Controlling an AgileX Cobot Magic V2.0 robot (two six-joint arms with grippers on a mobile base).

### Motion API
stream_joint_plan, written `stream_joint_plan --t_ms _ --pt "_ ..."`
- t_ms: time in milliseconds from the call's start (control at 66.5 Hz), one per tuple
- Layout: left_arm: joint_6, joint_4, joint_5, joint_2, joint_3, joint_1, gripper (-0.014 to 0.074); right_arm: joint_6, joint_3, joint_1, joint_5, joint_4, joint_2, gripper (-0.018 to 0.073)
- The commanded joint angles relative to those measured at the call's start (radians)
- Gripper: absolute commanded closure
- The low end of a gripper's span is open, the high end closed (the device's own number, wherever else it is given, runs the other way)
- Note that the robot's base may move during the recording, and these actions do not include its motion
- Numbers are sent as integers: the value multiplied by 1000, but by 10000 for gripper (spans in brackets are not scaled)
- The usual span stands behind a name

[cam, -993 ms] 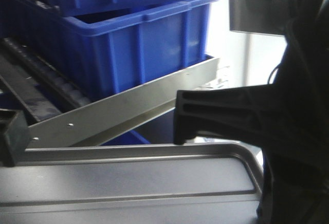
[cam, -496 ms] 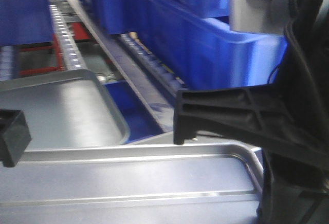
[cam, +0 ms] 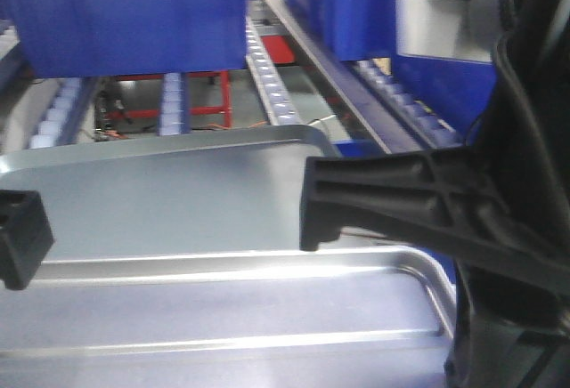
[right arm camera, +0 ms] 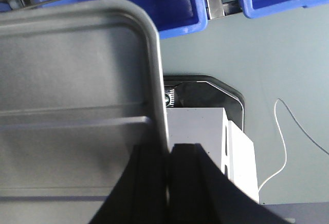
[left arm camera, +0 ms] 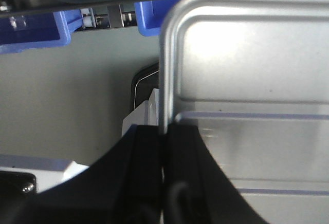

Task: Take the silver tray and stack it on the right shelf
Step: 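Carry the tray with both grippers up to the other shelf rack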

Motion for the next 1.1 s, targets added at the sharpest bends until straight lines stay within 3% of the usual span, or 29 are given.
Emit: stream_joint_plan --t_ms 0,1083 --pt "14 30 243 -21 -14 -7 697 9 -27 -8 51 -71 -30 489" --pt "14 30 241 -21 -14 -7 697 9 -27 -8 51 -71 -30 489"
